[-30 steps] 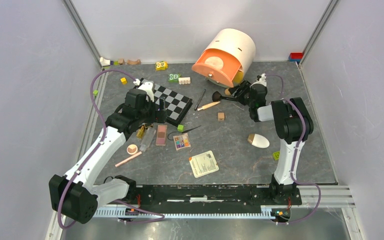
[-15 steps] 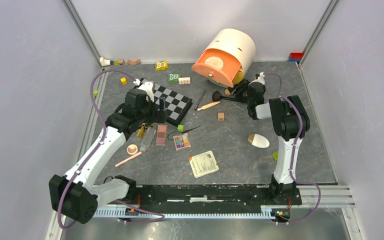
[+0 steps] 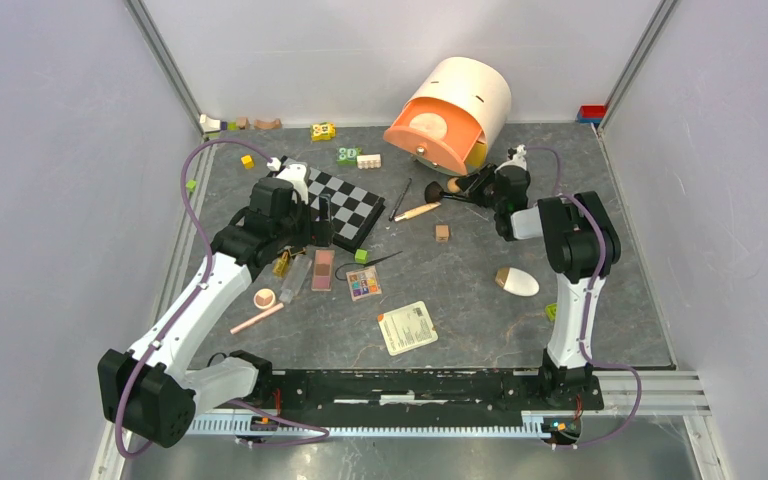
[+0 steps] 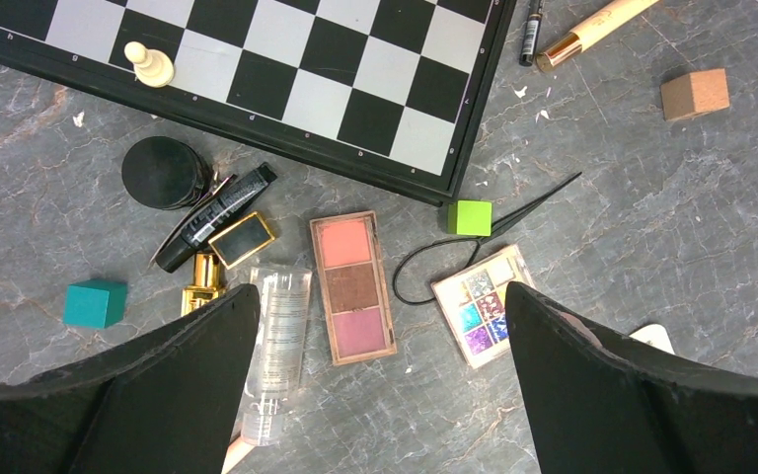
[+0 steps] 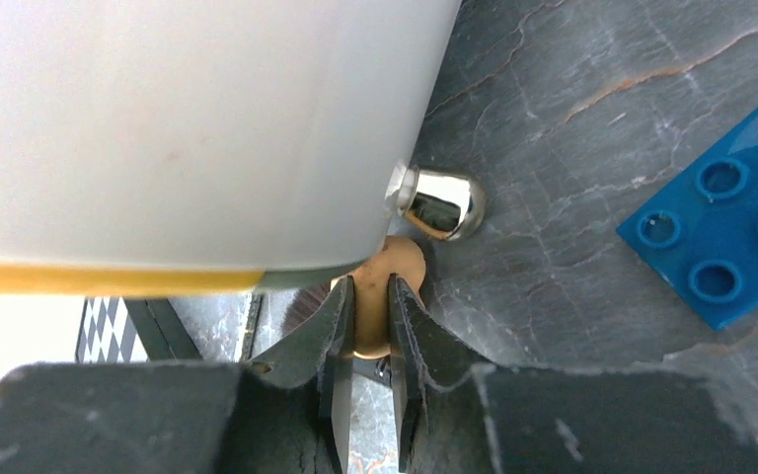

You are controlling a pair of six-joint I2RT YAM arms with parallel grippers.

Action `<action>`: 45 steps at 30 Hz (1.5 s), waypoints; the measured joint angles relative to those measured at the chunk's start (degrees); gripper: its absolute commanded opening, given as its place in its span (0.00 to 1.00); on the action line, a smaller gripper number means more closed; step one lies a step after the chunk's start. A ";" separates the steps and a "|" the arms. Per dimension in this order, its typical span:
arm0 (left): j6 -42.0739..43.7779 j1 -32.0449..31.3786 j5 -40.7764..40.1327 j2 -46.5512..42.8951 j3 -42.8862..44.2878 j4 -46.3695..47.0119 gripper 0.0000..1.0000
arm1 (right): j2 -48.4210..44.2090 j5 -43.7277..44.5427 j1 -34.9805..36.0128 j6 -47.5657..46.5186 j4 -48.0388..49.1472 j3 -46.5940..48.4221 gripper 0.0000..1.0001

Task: Organize the makeup
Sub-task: Pick up the makeup tool from the center of the board, then place the makeup tool in the drawer.

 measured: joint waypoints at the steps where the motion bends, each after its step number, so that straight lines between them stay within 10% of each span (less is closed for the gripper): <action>1: 0.00 0.00 0.13 0.00 0.00 0.00 1.00 | -0.42 -0.26 0.02 -0.20 0.00 -0.55 0.21; 24: 0.02 0.00 0.48 0.00 0.00 0.00 1.00 | -31.39 6.56 -1.92 -11.04 -13.09 -17.27 0.19; 45: 0.00 0.00 0.42 0.00 0.00 0.00 1.00 | -40.92 7.30 -0.74 -17.68 -22.32 -3.78 0.21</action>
